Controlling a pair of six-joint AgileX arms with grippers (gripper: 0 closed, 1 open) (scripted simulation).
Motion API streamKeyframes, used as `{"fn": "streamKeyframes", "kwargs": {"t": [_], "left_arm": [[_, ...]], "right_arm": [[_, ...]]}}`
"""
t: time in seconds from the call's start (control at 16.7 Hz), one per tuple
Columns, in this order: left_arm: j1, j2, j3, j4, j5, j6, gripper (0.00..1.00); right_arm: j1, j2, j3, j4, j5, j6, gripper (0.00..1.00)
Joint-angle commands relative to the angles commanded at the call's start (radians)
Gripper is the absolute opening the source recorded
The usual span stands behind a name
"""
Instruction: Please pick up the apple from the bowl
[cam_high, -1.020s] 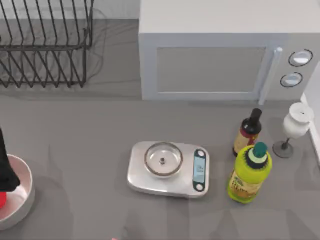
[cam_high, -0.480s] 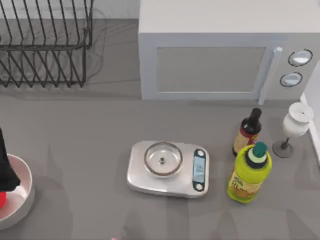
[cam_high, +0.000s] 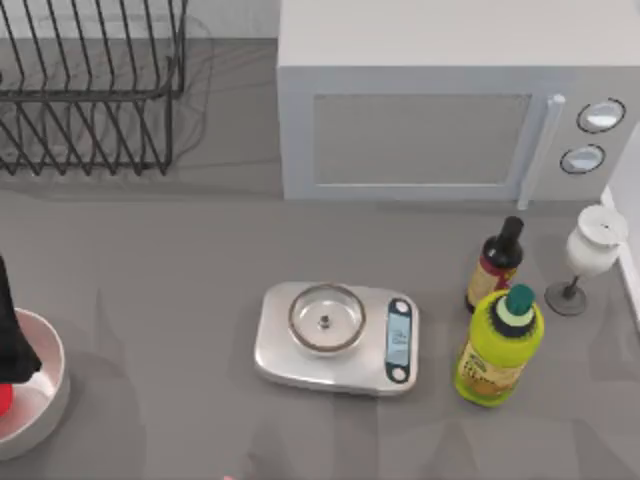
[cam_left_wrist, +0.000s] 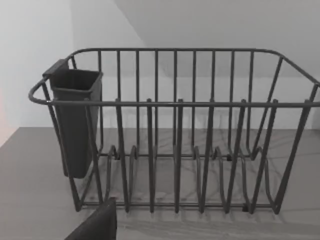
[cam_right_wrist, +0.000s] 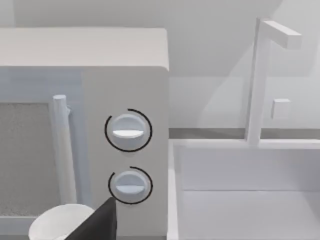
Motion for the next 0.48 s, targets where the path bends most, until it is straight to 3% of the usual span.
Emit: {"fn": "streamKeyframes", "kwargs": {"t": [0.48], "left_arm": [[0.0,0.034,0.03,-0.034,0.0,0.0,1.0]], "right_arm": [[0.0,0.0,0.0,0.0,0.0,0.0,1.0]]}}
